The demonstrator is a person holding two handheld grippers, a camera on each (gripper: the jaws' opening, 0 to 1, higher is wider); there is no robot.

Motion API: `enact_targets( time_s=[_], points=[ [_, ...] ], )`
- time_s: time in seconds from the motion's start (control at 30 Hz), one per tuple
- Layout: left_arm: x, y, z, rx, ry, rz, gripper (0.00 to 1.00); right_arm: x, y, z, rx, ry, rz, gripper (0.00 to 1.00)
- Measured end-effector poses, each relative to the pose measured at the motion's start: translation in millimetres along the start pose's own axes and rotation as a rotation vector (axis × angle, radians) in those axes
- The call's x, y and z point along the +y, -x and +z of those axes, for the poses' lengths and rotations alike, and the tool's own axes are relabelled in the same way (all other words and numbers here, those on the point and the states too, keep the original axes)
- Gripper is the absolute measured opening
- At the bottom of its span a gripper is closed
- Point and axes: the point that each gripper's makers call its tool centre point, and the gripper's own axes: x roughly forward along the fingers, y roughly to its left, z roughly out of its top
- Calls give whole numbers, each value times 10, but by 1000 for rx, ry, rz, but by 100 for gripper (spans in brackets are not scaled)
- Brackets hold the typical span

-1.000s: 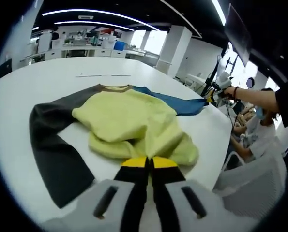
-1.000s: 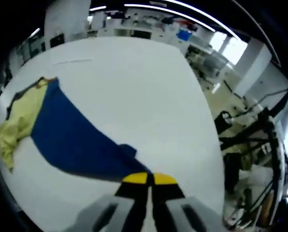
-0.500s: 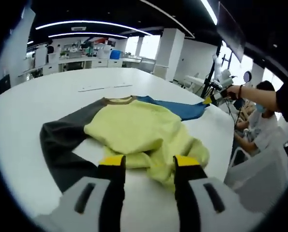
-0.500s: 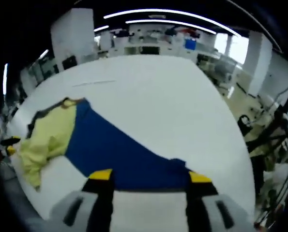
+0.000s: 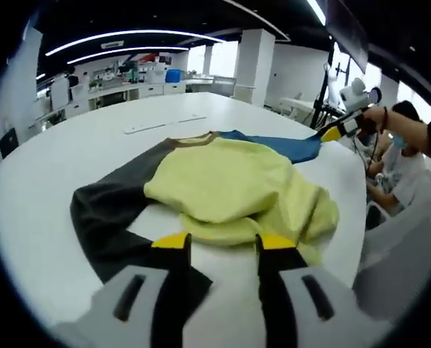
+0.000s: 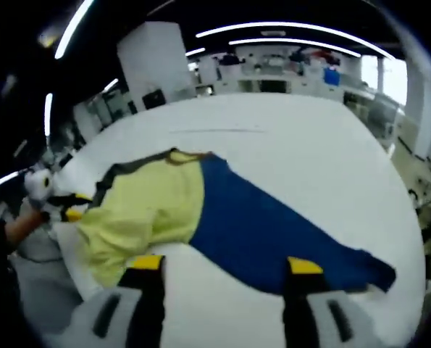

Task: Fold the garment on the visible template until the final outline fits inside the template.

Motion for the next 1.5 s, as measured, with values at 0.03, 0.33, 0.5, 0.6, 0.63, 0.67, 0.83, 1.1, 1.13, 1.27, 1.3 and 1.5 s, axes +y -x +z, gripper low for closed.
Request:
enact_targets(
  time_s=[0.03,0.33,0.5,0.6,0.63,0.67,0.83,1.1,1.13,1.27,1.3,1.5],
  points=[
    [4,-10,-15,5,-10,-1,31,74,-17,-3,-1,5,15,64],
    [-5,-106,-59,21,-92,-36,27,756,-186,-103,27,65,181,64],
    [-30,-156,-126,54,-126,-54,23,1107,-289,-269,65,99,259,60],
    [-44,-190,-135,65,-150,-52,22,1253,-321,-338,80,112,295,56],
    [-48,-208,-150,72,-167,-54,21,1323,-338,-381,92,120,310,54],
    [-55,-218,-160,78,-173,-55,21,1369,-348,-408,99,128,322,52],
    [-45,-283,-237,124,-218,-35,15,1554,-424,-553,137,170,350,44],
    [-38,-358,-276,156,-254,-15,6,1676,-511,-645,149,186,350,28],
    [-51,-366,-259,159,-259,-12,6,1677,-519,-643,143,179,348,26],
    [-52,-388,-223,163,-210,3,1,1692,-562,-642,120,143,343,20],
    [-44,-384,-217,161,-195,3,0,1691,-568,-646,117,140,342,19],
    [-61,-324,-190,141,-153,-8,0,1680,-522,-649,103,130,342,0]
  ],
)
